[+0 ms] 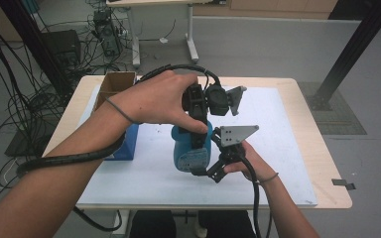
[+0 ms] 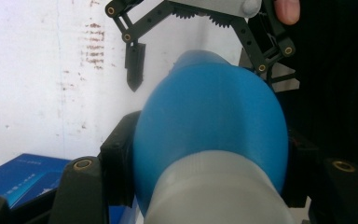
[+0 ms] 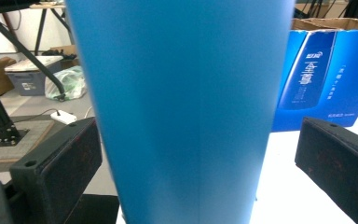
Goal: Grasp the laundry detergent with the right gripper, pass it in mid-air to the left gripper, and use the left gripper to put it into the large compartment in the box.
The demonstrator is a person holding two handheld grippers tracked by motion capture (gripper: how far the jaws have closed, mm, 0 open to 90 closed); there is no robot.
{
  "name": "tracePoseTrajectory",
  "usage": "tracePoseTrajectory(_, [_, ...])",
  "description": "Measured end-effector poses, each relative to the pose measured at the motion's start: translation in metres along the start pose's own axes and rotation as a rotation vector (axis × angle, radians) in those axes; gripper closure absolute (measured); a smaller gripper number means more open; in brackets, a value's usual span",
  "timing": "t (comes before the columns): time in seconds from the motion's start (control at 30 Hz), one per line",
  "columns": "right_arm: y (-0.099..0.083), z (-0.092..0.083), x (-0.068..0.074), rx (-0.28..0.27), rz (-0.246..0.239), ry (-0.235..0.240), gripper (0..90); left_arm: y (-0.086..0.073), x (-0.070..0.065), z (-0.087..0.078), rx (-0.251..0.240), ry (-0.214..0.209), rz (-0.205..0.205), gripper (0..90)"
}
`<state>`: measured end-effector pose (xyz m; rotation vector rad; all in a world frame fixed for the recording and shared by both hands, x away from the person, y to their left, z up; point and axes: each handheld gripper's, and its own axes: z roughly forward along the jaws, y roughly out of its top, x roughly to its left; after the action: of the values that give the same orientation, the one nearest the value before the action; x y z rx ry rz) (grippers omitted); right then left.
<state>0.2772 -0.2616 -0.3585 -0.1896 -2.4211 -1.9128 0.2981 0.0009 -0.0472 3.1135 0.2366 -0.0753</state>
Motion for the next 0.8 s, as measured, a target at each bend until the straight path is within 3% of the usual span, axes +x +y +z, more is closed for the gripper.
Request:
tracePoseTrajectory(0.2, [0.0,-0.001,0.001,-0.001,0.004,-0.001,1.0,-0.002,-0.001,-0.014,-0.002,0.013,-0.007,37.8])
tracePoseTrajectory(0.67, [-0.001,-0.002,0.003,-0.013,0.005,-0.018,1.3,-0.011,0.004,-0.069,-0.051,0.014,-0.04,37.8])
tracePoseTrajectory(0.8, [0.0,-0.002,0.003,-0.016,0.004,-0.018,1.3,-0.008,0.008,-0.084,-0.039,0.014,-0.058,37.8])
